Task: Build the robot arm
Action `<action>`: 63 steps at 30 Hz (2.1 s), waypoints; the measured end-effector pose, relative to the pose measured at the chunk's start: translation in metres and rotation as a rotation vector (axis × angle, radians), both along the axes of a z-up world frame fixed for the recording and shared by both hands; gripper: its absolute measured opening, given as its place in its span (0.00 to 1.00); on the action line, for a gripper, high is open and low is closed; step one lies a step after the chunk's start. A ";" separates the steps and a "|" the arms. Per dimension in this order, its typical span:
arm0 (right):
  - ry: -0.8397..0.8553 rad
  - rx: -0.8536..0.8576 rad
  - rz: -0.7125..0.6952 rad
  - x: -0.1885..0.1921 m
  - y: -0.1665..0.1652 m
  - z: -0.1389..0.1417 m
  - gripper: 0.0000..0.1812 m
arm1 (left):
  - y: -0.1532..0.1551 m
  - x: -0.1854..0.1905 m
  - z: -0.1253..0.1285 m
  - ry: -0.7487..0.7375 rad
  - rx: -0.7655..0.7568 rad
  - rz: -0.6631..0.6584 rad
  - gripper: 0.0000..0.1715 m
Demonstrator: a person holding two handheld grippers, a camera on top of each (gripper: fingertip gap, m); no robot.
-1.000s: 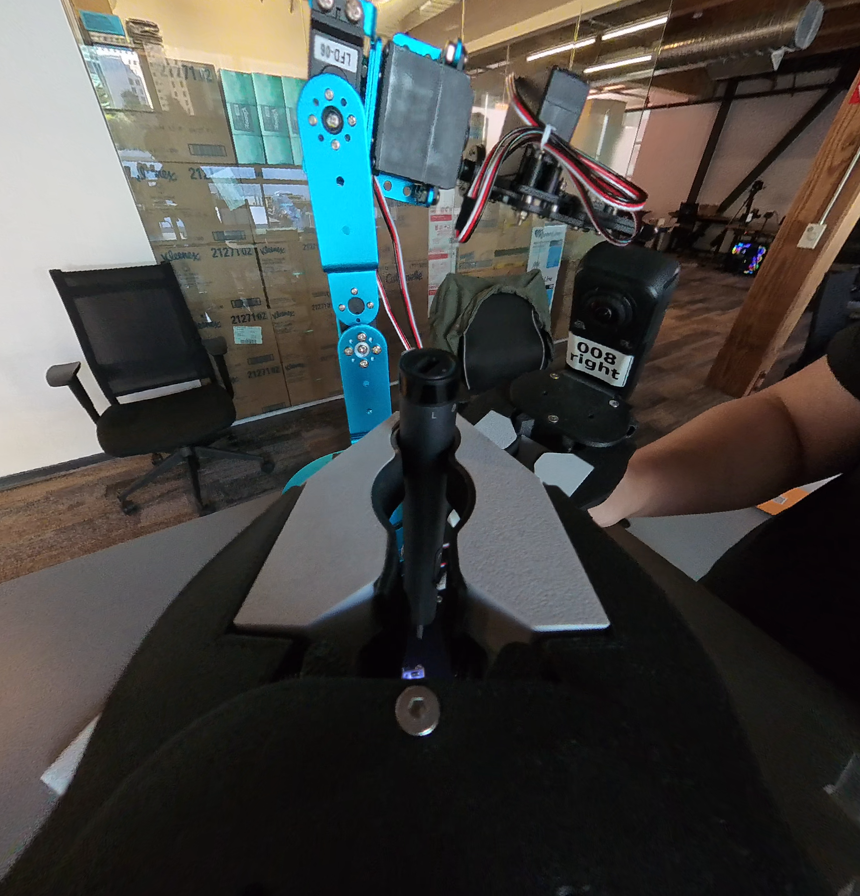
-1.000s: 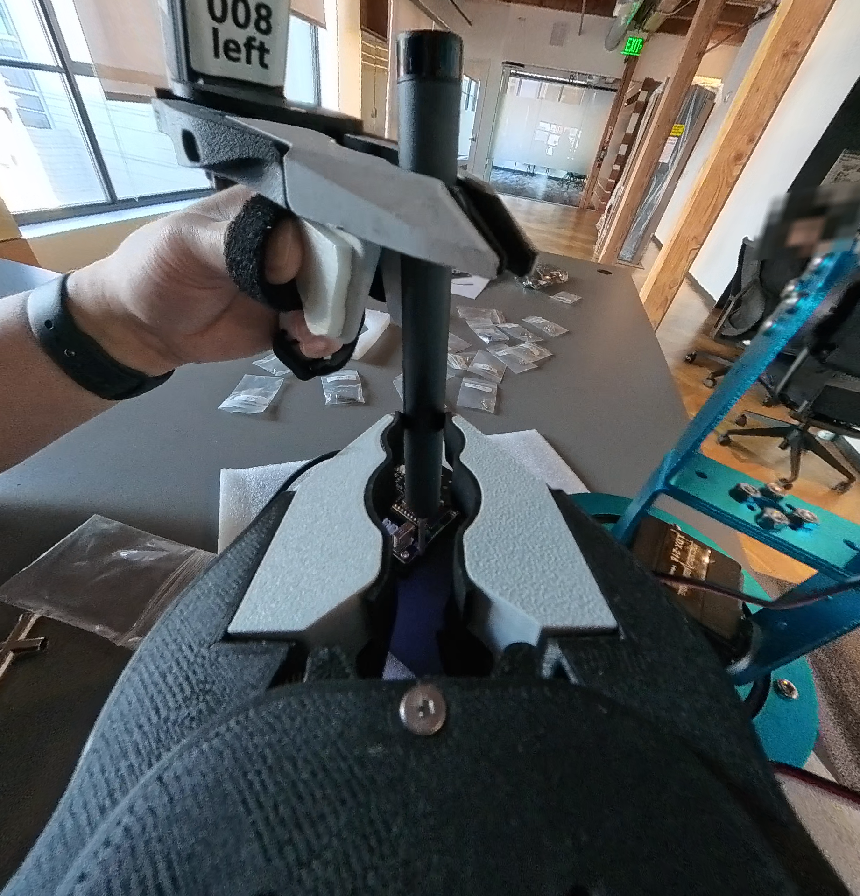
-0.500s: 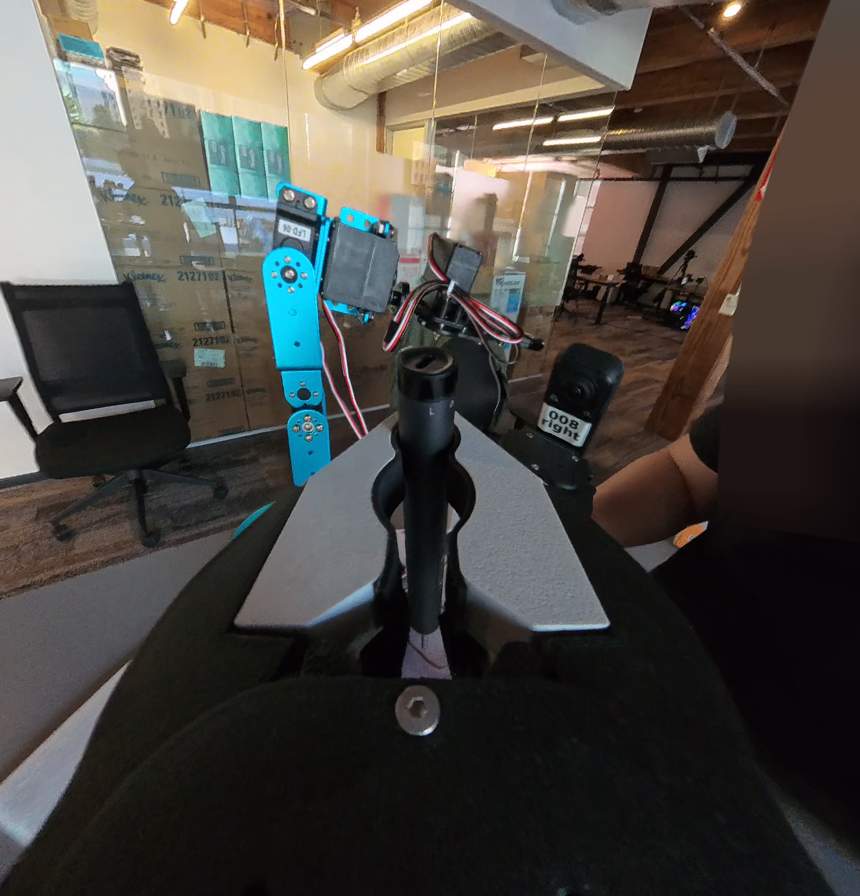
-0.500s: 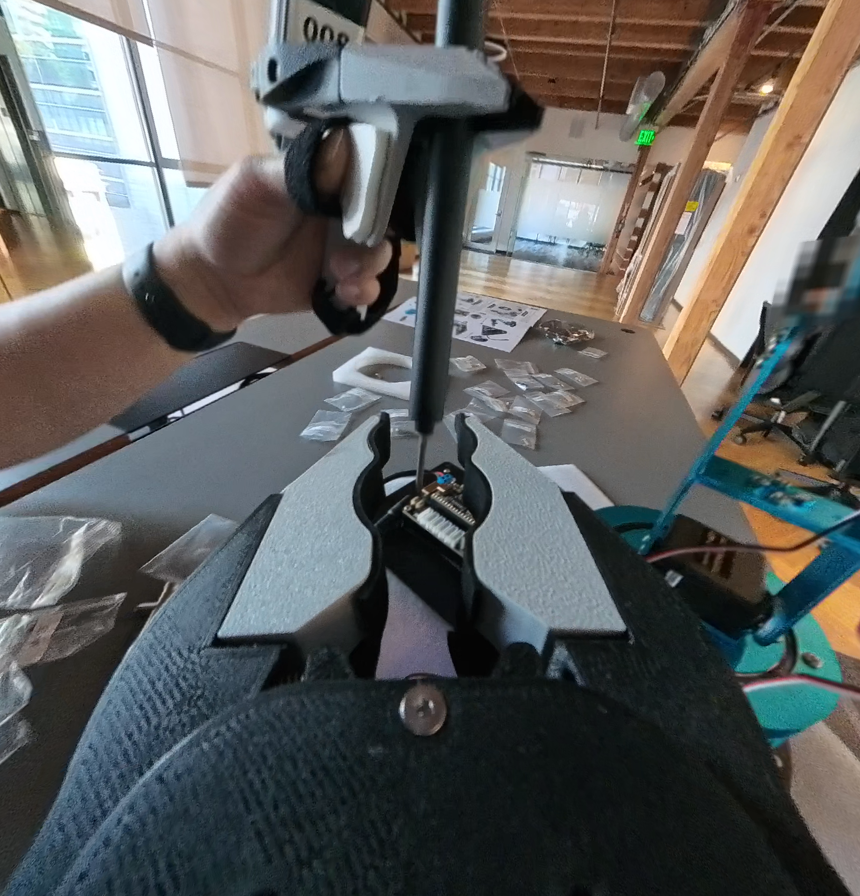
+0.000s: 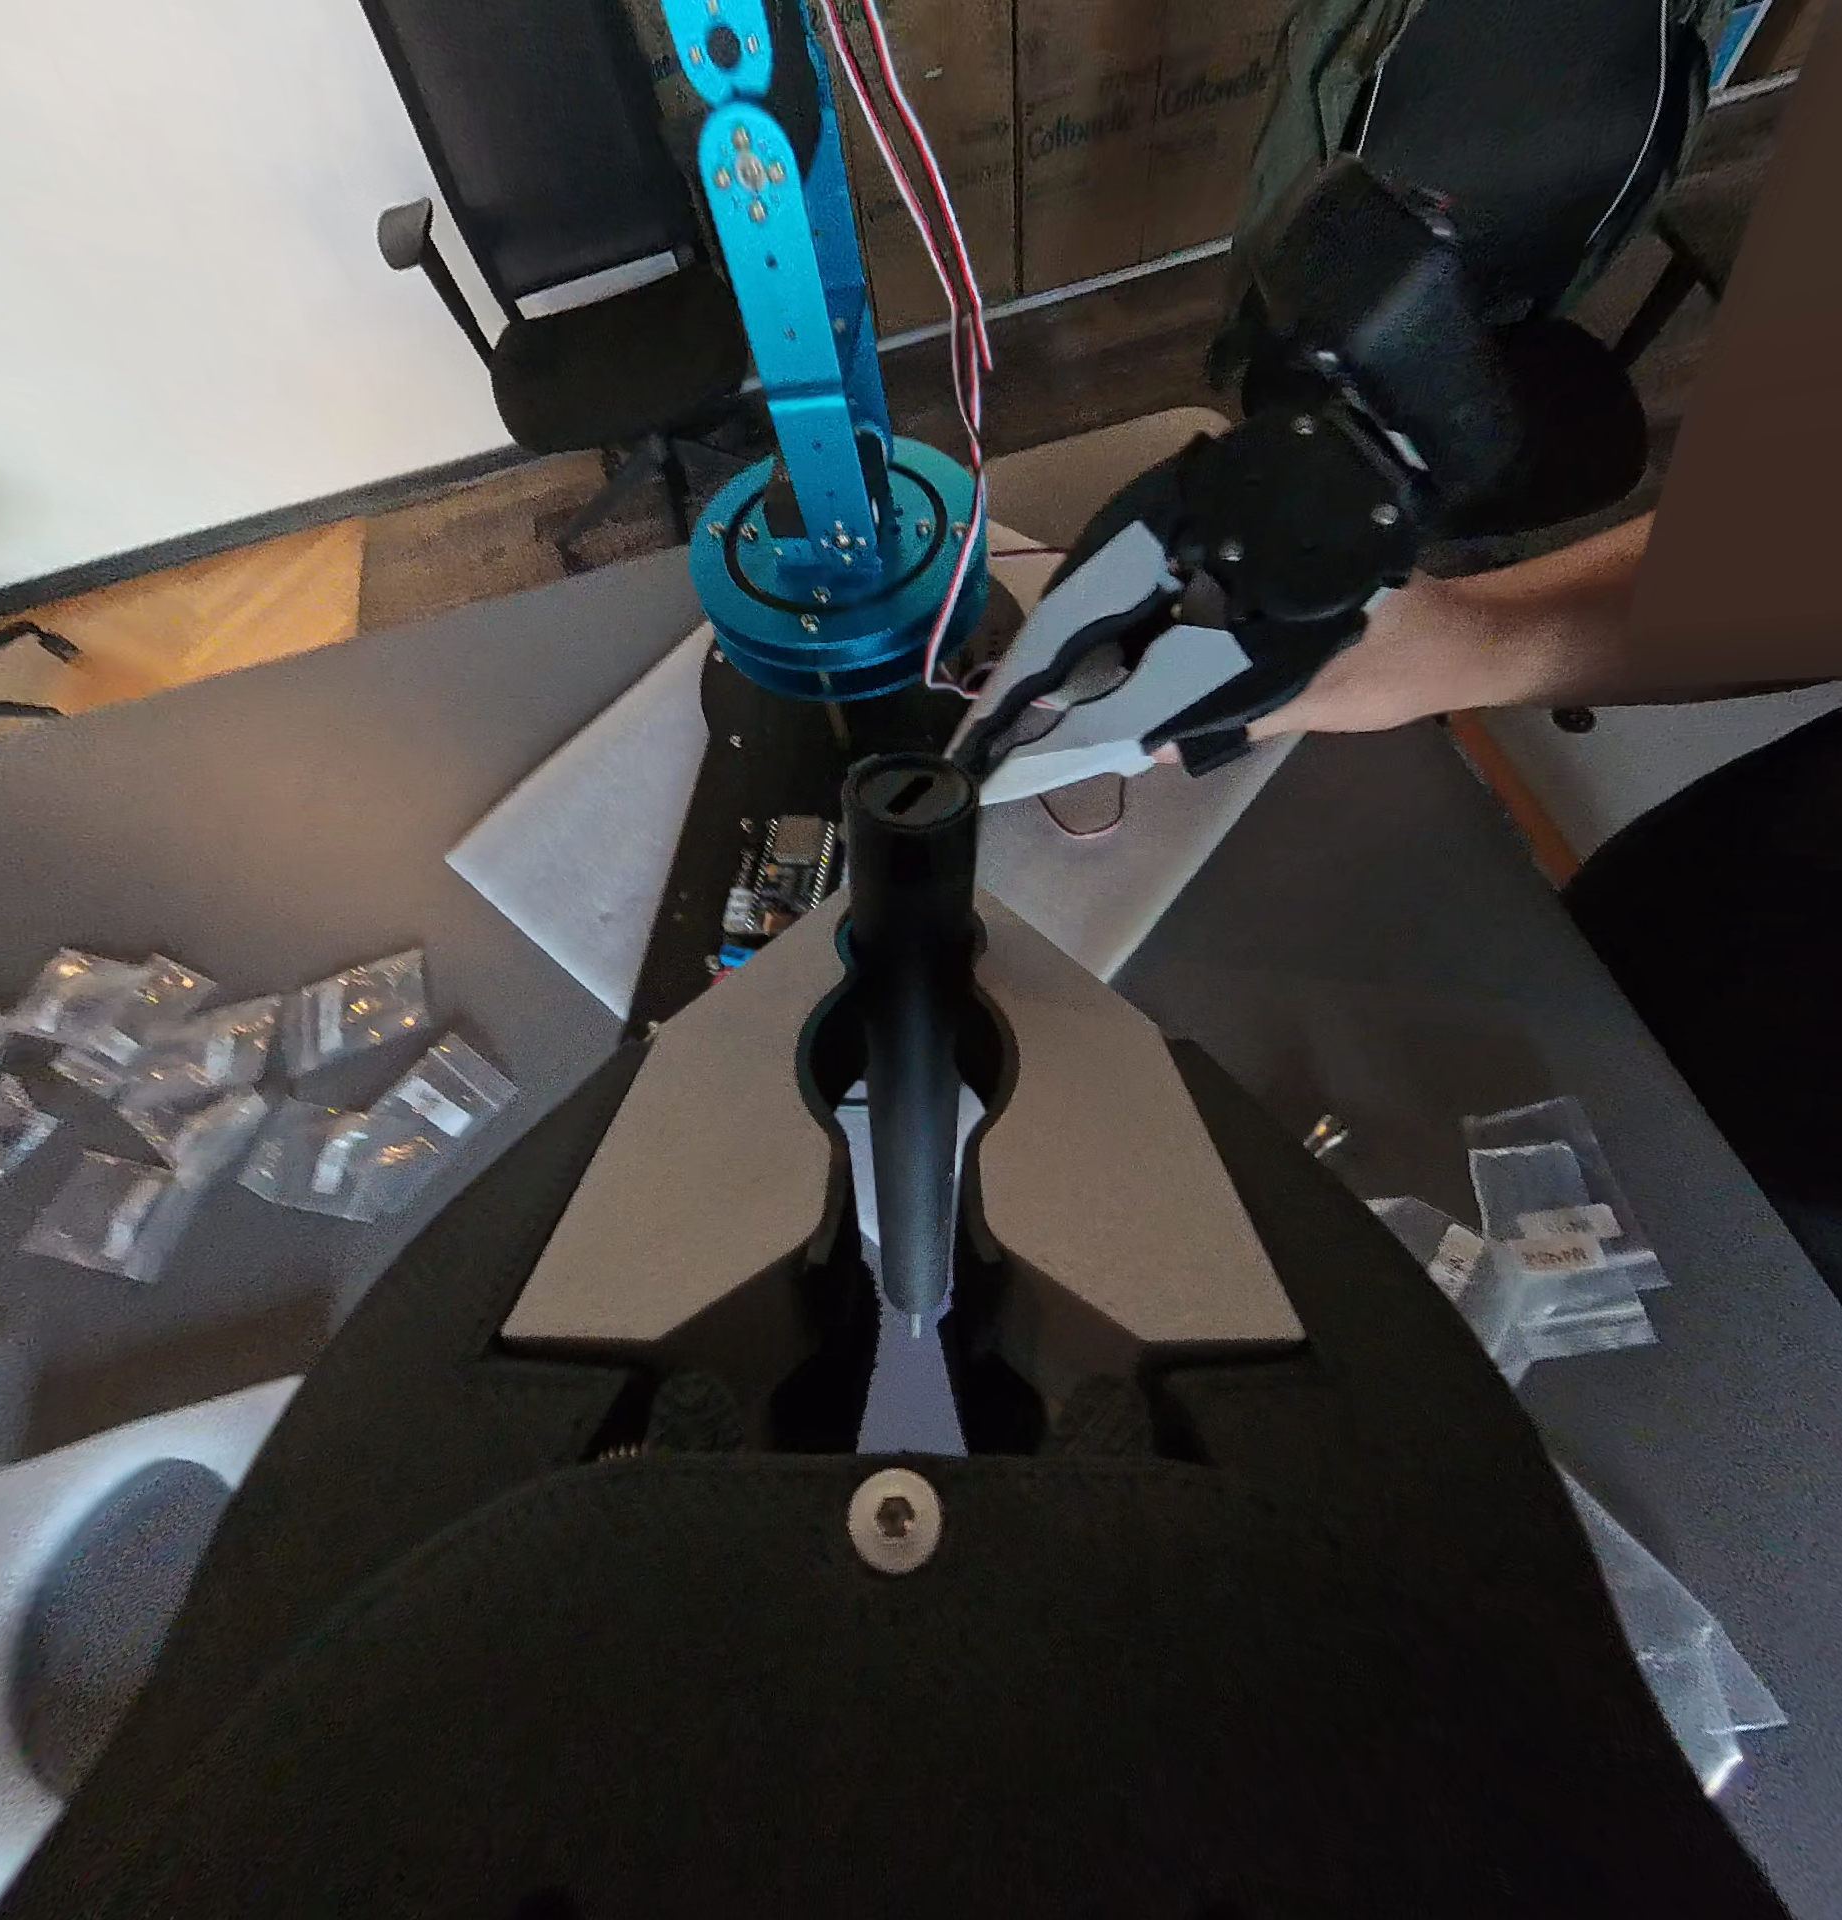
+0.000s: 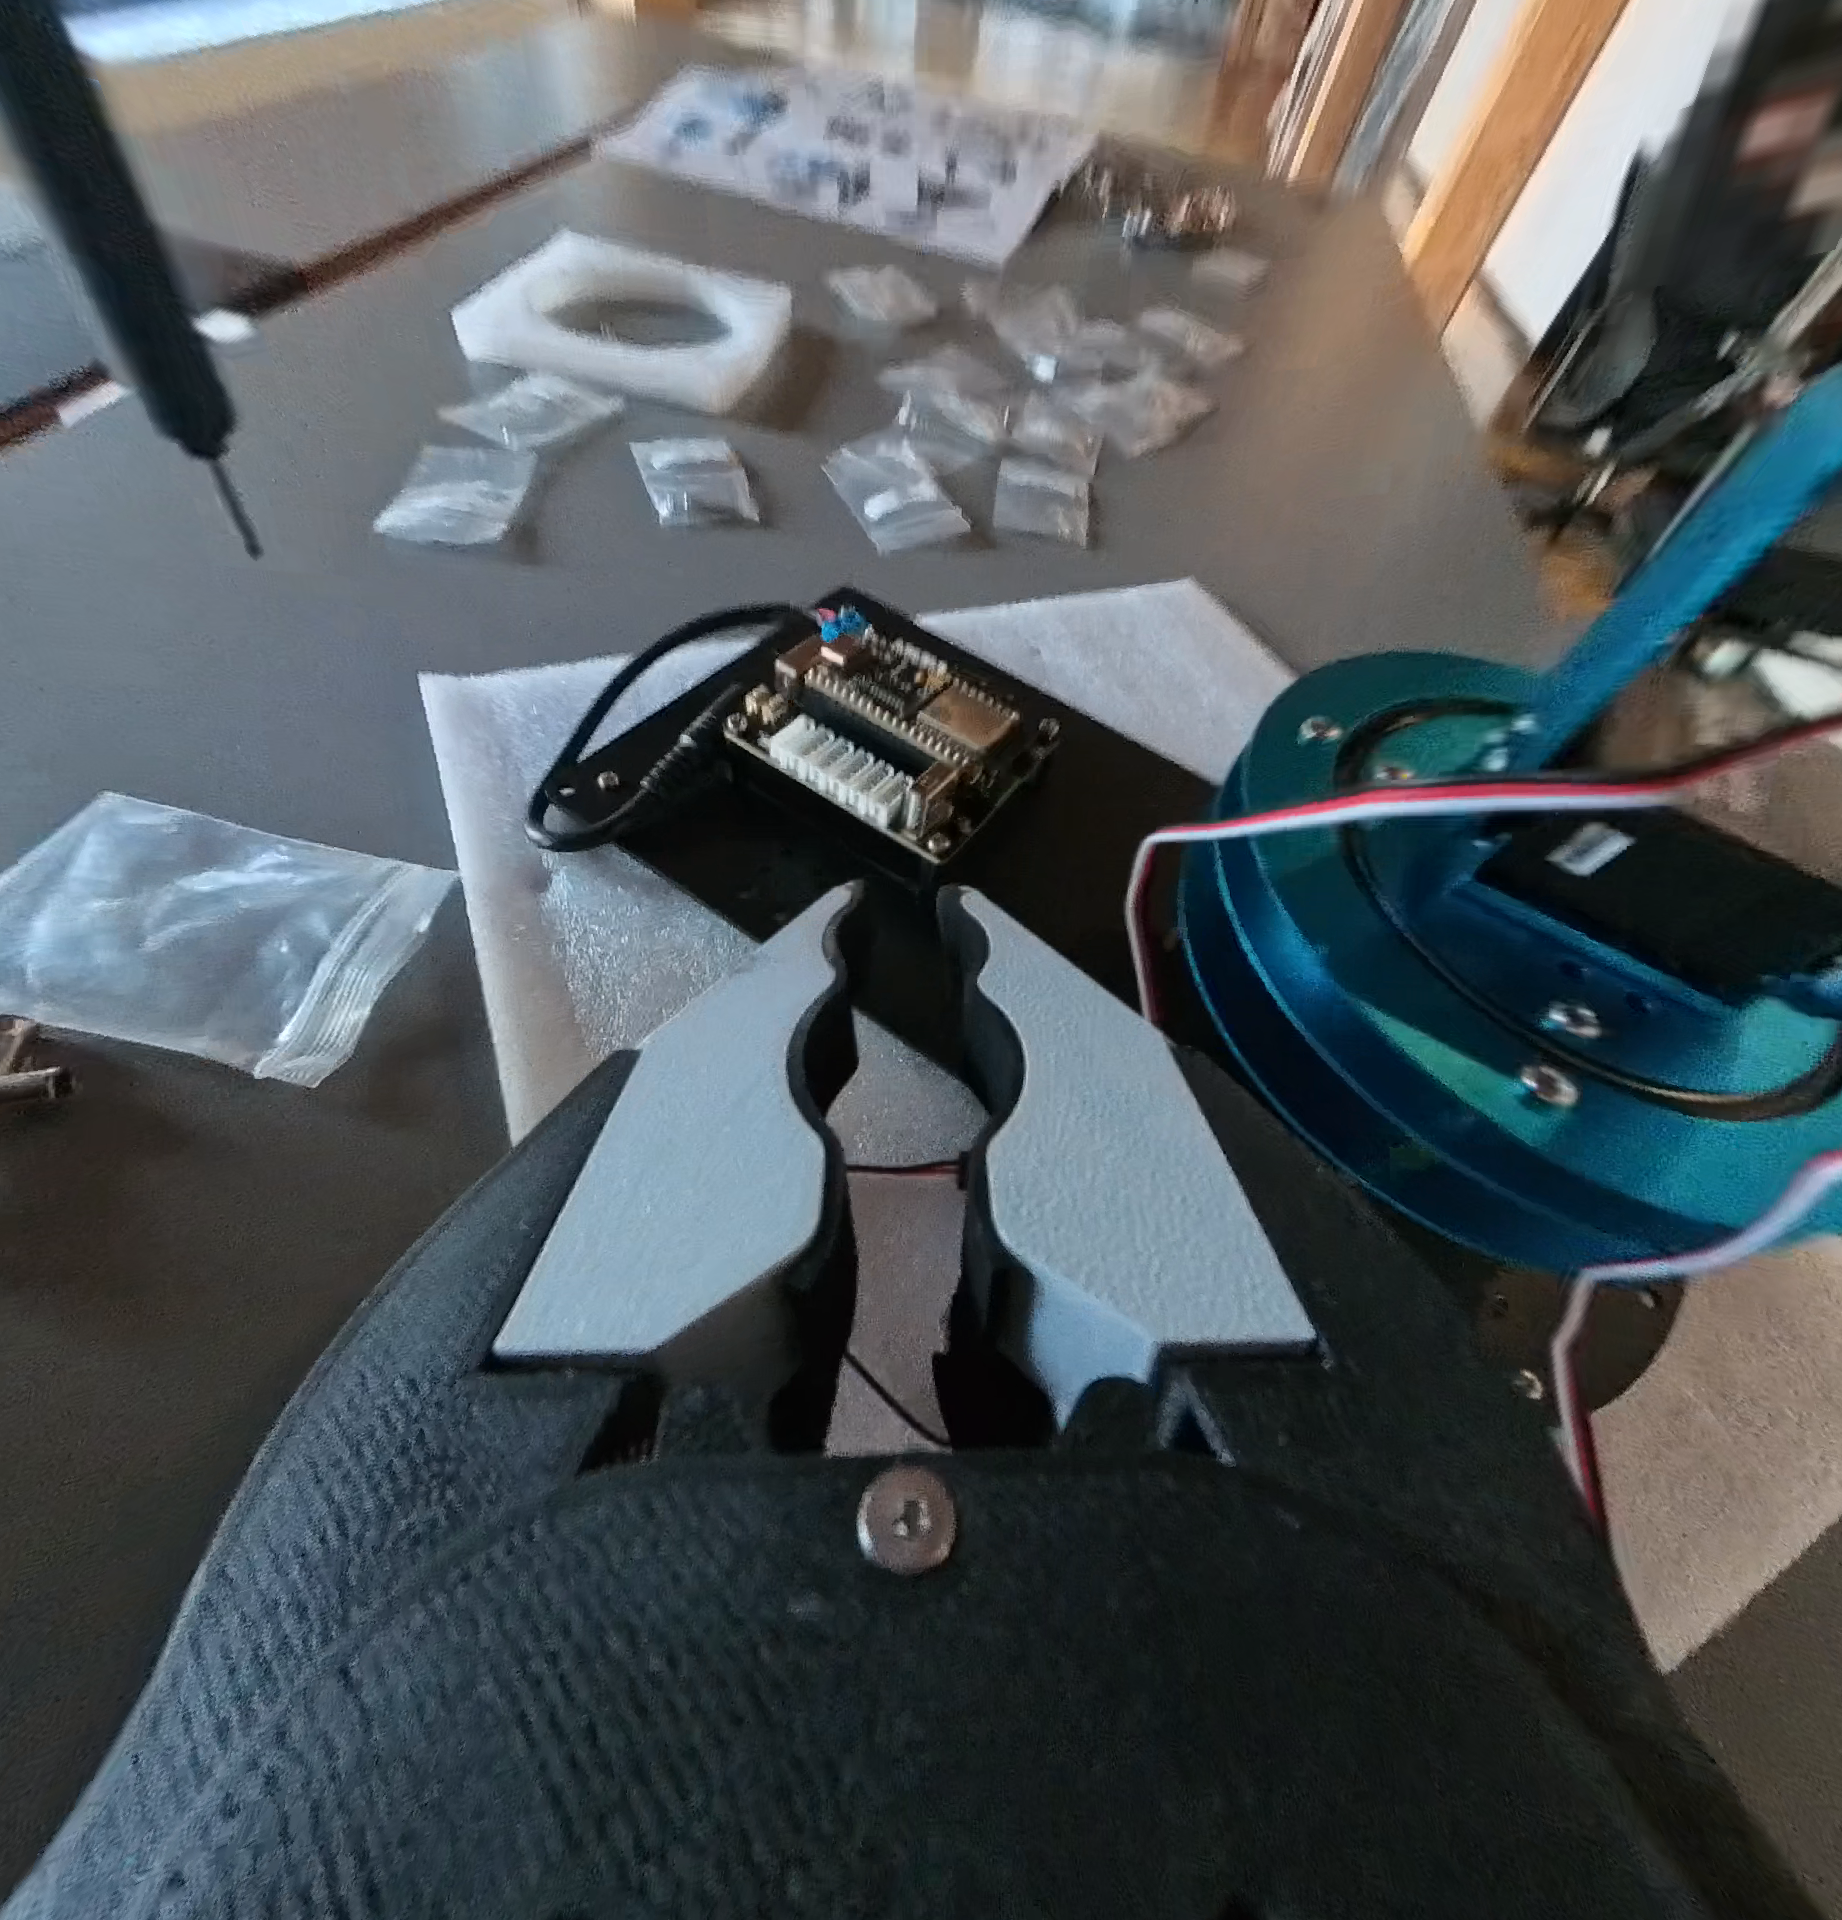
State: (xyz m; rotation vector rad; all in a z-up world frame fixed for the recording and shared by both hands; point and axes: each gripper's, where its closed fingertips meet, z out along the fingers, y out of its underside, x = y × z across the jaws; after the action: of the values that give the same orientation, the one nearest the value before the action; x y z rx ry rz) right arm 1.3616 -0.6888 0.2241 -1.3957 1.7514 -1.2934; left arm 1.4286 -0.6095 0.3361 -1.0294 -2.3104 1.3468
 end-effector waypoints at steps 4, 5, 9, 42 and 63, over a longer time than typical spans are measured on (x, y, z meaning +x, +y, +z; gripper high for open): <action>0.107 0.047 -0.034 0.008 -0.010 -0.019 0.07 | 0.014 -0.004 -0.017 0.058 0.016 0.005 0.05; 0.107 0.060 -0.033 0.010 -0.011 -0.020 0.07 | 0.017 -0.005 -0.019 0.071 0.015 0.003 0.05; 0.120 0.086 -0.042 0.014 -0.018 -0.023 0.09 | 0.028 -0.002 -0.024 0.097 -0.001 0.003 0.05; 0.100 0.091 -0.023 0.026 -0.020 -0.021 0.02 | 0.037 0.011 -0.024 0.206 -0.032 -0.013 0.05; 0.151 0.105 -0.007 0.019 -0.016 -0.026 0.09 | 0.038 0.017 -0.022 0.248 -0.047 -0.007 0.05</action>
State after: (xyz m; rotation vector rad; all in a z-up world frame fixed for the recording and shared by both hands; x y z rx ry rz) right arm 1.3805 -0.7045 0.1977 -1.4619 1.8959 -1.1074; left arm 1.4458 -0.5718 0.3140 -0.8294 -2.1013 1.4431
